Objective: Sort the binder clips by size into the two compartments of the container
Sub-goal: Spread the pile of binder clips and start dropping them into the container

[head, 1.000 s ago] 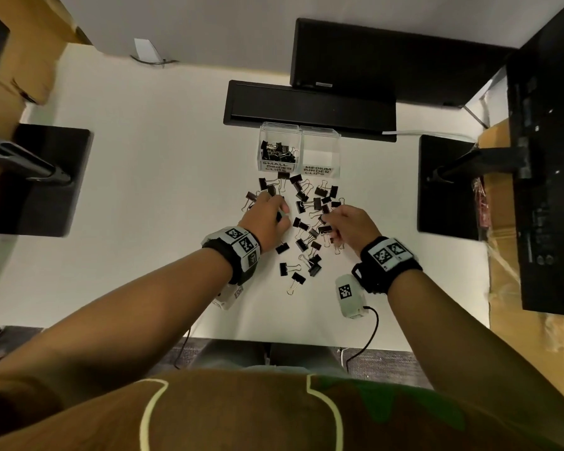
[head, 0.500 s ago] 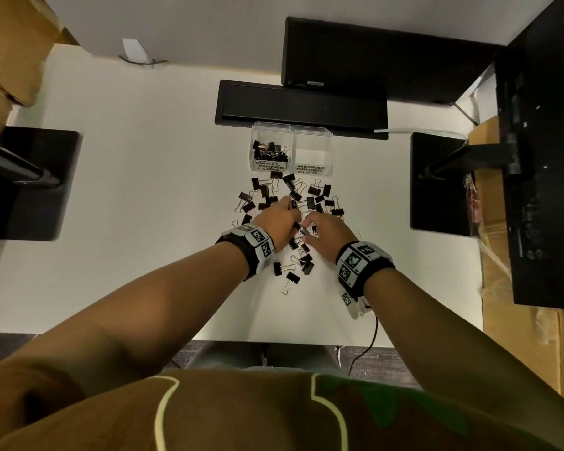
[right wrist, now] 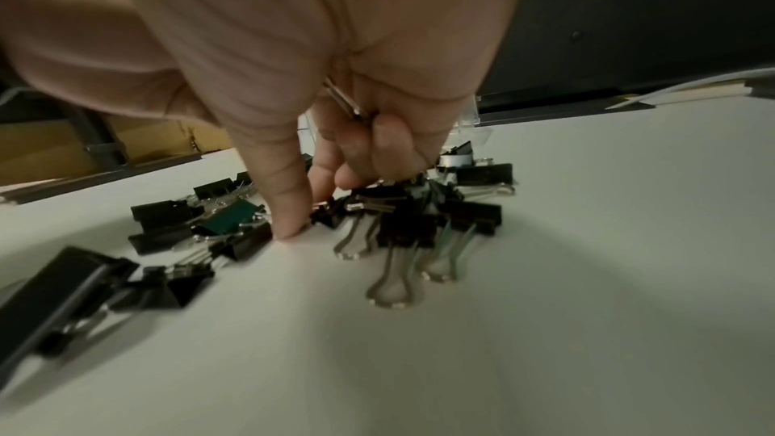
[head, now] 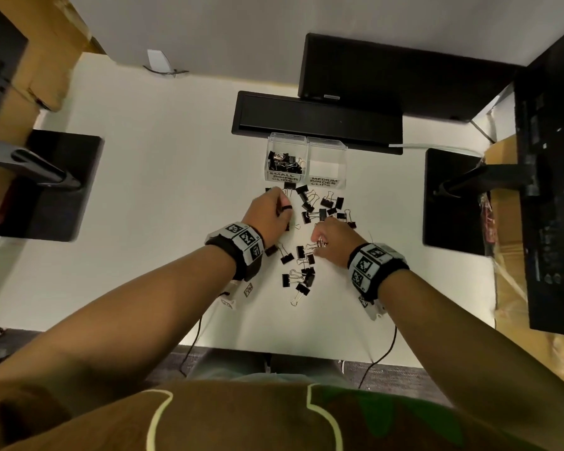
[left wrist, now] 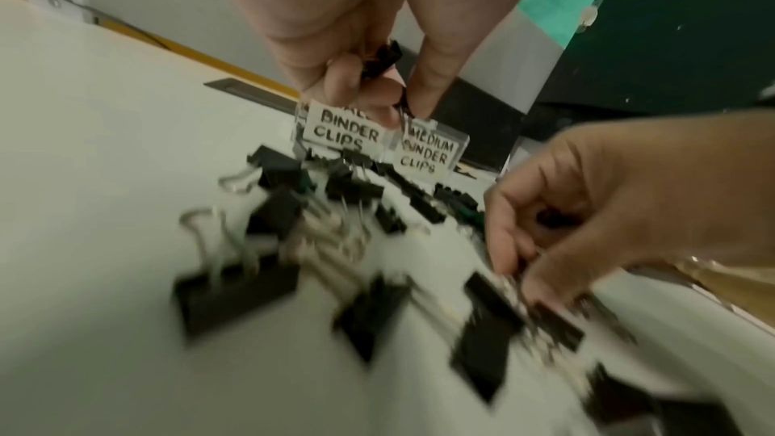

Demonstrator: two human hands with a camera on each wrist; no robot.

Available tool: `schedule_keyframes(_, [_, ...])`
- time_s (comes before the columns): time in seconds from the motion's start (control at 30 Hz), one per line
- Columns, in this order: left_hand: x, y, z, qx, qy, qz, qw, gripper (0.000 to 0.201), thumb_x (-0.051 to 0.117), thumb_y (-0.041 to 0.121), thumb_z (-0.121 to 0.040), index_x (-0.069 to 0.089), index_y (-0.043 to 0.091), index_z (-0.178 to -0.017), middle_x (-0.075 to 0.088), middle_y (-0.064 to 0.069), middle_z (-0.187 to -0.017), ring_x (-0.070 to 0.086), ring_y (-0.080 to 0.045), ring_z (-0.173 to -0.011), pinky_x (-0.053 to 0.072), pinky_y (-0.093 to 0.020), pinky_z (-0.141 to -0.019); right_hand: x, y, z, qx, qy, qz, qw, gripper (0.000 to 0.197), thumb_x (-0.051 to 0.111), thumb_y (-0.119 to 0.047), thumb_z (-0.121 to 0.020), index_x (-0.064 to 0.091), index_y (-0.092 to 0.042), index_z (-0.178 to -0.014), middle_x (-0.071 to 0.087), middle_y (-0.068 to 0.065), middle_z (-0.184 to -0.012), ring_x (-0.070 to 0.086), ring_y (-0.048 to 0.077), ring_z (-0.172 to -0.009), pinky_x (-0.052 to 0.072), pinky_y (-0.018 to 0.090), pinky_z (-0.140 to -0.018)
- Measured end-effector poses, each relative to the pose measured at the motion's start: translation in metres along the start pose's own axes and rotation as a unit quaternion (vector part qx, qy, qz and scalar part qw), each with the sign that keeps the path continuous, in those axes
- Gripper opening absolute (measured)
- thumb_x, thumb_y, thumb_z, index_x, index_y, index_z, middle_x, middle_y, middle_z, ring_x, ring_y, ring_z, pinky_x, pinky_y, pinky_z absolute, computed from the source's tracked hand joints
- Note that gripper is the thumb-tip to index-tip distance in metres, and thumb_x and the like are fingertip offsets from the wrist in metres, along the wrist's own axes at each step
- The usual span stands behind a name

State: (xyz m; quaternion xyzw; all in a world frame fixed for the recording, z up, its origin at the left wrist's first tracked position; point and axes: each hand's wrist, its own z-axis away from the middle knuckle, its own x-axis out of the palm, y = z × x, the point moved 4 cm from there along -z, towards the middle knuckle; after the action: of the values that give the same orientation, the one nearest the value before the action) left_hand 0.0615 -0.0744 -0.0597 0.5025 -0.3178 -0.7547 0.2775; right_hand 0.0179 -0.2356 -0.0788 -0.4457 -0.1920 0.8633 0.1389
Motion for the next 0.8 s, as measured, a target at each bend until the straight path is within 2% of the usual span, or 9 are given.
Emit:
schedule_keyframes(0.1, [-0.021,0.015,-0.016,0.010,0.041,0.033,0.999,0.007,0.052,0.013,-0.091,0.055,0.012,-0.098,0.060,-0.003,-0.090,0.053,-0.015,-0.073,0.045,-0.022,-0.067,0.005,-0.002,-0.001,-0.002,0.015,-0.011,1.000,0.008,0.066,-0.016,-0.083,0.060,-0.012,-0.082,0.044,-0.003,-0.093,0.047,0.012,-0.081,0.035,0.023,-0.075])
schedule_keyframes(0.2, [-0.037,0.027,-0.041,0.015,0.074,0.035,0.997,0.011,0.051,0.011,-0.090,0.058,0.013,-0.098,0.061,-0.002,-0.094,0.054,-0.013,-0.075,0.043,-0.021,-0.069,0.004,-0.004,-0.003,-0.003,0.030,-0.054,0.998,0.012,0.064,-0.013,-0.083,0.055,-0.013,-0.076,0.046,-0.006,-0.080,0.045,0.009,-0.071,0.035,0.020,-0.067])
schedule_keyframes(0.3, [-0.047,0.037,-0.066,0.022,0.084,-0.002,0.996,0.012,0.054,0.011,-0.090,0.062,0.013,-0.099,0.059,0.002,-0.097,0.054,-0.011,-0.083,0.040,-0.020,-0.074,-0.008,-0.004,-0.006,0.028,0.068,-0.132,0.988,0.006,0.063,-0.014,-0.084,0.057,-0.013,-0.081,0.054,-0.006,-0.076,0.049,0.007,-0.066,0.038,0.018,-0.058])
schedule_keyframes(0.4, [-0.047,0.040,-0.085,0.023,0.063,-0.044,0.997,0.013,0.055,0.010,-0.090,0.064,0.013,-0.099,0.062,0.000,-0.095,0.056,-0.014,-0.081,0.050,-0.027,-0.077,-0.034,-0.008,-0.016,0.037,0.106,-0.186,0.976,0.007,0.061,-0.017,-0.086,0.063,-0.012,-0.090,0.060,-0.003,-0.084,0.055,0.007,-0.071,0.040,0.014,-0.058])
schedule_keyframes(0.47, [-0.044,0.040,-0.094,0.018,0.047,-0.071,0.996,0.013,0.056,0.011,-0.090,0.065,0.013,-0.100,0.066,-0.003,-0.096,0.056,-0.014,-0.079,0.050,-0.028,-0.079,-0.057,-0.014,-0.027,0.031,0.126,-0.182,0.975,0.013,0.058,-0.021,-0.089,0.065,-0.012,-0.095,0.064,-0.004,-0.096,0.057,0.008,-0.081,0.040,0.012,-0.063])
schedule_keyframes(0.5, [-0.043,0.040,-0.096,0.016,0.043,-0.077,0.996,0.013,0.057,0.013,-0.090,0.065,0.014,-0.101,0.067,-0.004,-0.097,0.057,-0.014,-0.080,0.050,-0.028,-0.080,-0.068,-0.017,-0.034,0.034,0.137,-0.180,0.974,0.015,0.057,-0.021,-0.090,0.066,-0.011,-0.096,0.064,-0.003,-0.097,0.056,0.006,-0.080,0.040,0.013,-0.064])
schedule_keyframes(0.63, [-0.042,0.041,-0.094,0.027,0.043,-0.058,0.997,0.017,0.058,0.022,-0.091,0.063,0.015,-0.106,0.066,-0.004,-0.099,0.062,-0.018,-0.089,0.051,-0.032,-0.087,-0.103,-0.033,-0.066,0.047,0.172,-0.201,0.963,0.014,0.056,-0.016,-0.090,0.069,-0.013,-0.096,0.055,-0.013,-0.075,0.048,0.002,-0.063,0.043,0.017,-0.061])
schedule_keyframes(0.7, [-0.045,0.040,-0.086,0.039,0.058,-0.045,0.997,0.020,0.057,0.018,-0.092,0.061,0.014,-0.111,0.065,-0.003,-0.109,0.061,-0.017,-0.098,0.048,-0.027,-0.089,-0.114,-0.046,-0.079,0.041,0.189,-0.188,0.963,0.012,0.058,-0.015,-0.088,0.069,-0.013,-0.092,0.051,-0.014,-0.068,0.049,0.004,-0.062,0.043,0.022,-0.060])
schedule_keyframes(0.8, [-0.049,0.035,-0.067,0.042,0.094,-0.018,0.995,0.020,0.052,0.007,-0.089,0.060,0.014,-0.106,0.061,-0.002,-0.106,0.057,-0.013,-0.092,0.046,-0.024,-0.084,-0.116,-0.063,-0.094,0.030,0.184,-0.125,0.975,0.017,0.065,-0.017,-0.082,0.069,-0.013,-0.098,0.058,-0.007,-0.084,0.055,0.010,-0.076,0.044,0.026,-0.070])
